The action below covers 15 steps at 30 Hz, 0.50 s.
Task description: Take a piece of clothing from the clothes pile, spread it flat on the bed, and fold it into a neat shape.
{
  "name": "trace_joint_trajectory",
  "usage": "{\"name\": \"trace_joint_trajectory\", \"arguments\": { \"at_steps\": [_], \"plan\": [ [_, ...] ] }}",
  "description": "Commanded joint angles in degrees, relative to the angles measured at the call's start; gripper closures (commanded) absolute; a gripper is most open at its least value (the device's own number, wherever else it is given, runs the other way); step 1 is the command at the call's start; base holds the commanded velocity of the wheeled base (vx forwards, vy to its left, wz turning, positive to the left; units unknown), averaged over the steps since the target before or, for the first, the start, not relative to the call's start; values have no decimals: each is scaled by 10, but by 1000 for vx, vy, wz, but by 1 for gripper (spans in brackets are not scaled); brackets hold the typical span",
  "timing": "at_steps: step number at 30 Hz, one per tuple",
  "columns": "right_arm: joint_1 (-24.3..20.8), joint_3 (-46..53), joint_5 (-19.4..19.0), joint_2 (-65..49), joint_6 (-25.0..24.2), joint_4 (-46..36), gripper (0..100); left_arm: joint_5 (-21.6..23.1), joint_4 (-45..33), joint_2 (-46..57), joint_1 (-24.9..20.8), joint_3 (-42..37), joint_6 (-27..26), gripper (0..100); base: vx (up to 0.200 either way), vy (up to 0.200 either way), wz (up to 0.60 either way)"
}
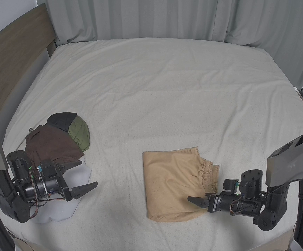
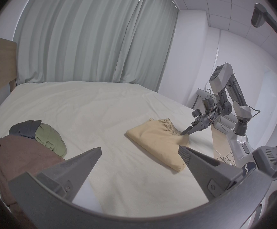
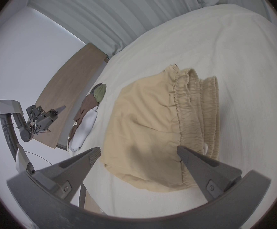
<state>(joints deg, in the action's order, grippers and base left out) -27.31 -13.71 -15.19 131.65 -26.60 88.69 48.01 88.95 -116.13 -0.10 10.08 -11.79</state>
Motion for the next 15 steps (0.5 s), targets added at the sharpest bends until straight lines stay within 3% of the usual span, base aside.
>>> {"name": "trace_joint_trajectory", "arguments": {
  "at_steps": [1,4,15],
  "plan": [
    [1,3,3,29,0,-1,0,0,0,-2,-2,-2,0,0,0,0,0],
    [0,1,24,46,0,-1,0,0,0,-1,-2,-3,0,0,0,0,0],
    [0,-9,24,29,-1,0,0,0,0,-1,-2,-5,0,0,0,0,0]
  ]
}}
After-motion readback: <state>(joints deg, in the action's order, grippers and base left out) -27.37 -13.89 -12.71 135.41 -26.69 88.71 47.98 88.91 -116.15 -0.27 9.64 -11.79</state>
